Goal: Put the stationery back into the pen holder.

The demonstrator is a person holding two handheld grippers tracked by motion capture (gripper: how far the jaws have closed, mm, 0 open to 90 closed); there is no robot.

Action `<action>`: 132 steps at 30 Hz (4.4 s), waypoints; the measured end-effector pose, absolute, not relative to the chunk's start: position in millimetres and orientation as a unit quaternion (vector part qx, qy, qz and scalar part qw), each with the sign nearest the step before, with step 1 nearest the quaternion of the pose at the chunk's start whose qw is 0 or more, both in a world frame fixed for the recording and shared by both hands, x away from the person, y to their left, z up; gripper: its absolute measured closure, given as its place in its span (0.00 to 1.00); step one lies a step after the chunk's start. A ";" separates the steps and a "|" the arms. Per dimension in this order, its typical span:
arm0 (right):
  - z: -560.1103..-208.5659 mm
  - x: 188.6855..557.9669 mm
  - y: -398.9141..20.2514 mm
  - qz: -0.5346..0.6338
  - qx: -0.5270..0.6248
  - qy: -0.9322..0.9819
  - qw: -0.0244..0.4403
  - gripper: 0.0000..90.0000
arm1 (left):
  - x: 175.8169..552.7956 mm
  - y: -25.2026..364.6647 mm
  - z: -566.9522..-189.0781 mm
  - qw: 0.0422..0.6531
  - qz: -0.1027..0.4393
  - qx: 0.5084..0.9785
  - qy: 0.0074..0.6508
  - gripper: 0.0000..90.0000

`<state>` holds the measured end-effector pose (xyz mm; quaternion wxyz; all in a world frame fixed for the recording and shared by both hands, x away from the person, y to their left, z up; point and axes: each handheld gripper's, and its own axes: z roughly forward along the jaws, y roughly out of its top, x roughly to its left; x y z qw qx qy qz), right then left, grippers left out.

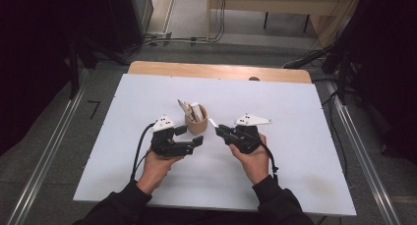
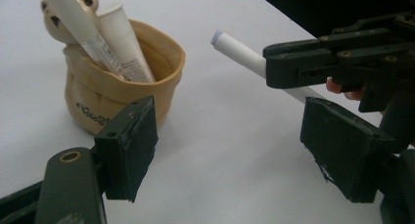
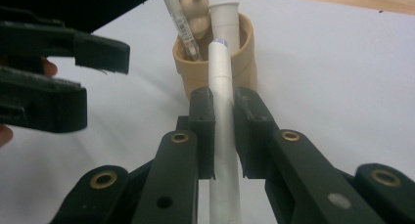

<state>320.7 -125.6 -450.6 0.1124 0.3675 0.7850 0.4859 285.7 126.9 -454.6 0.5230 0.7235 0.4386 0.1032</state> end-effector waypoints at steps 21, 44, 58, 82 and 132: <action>-449.2 319.3 -124.9 0.518 0.368 0.768 0.082 0.86 | 298.0 96.6 -472.5 0.547 -0.015 0.712 0.440 0.44; -450.6 318.2 -123.5 0.543 0.375 0.749 0.058 0.86 | 307.0 93.7 -476.7 0.577 -0.061 0.679 0.451 0.63; -447.9 314.4 -119.7 0.554 0.370 0.745 0.043 0.86 | 305.7 96.1 -474.2 0.578 -0.038 0.685 0.442 0.87; -448.1 315.9 -131.5 0.534 0.386 0.750 0.059 0.41 | 313.2 123.4 -453.5 0.599 0.025 0.663 0.448 0.88; -471.1 323.4 -149.3 0.465 0.428 0.772 0.075 0.21 | 344.8 144.2 -424.6 0.620 0.093 0.620 0.471 0.88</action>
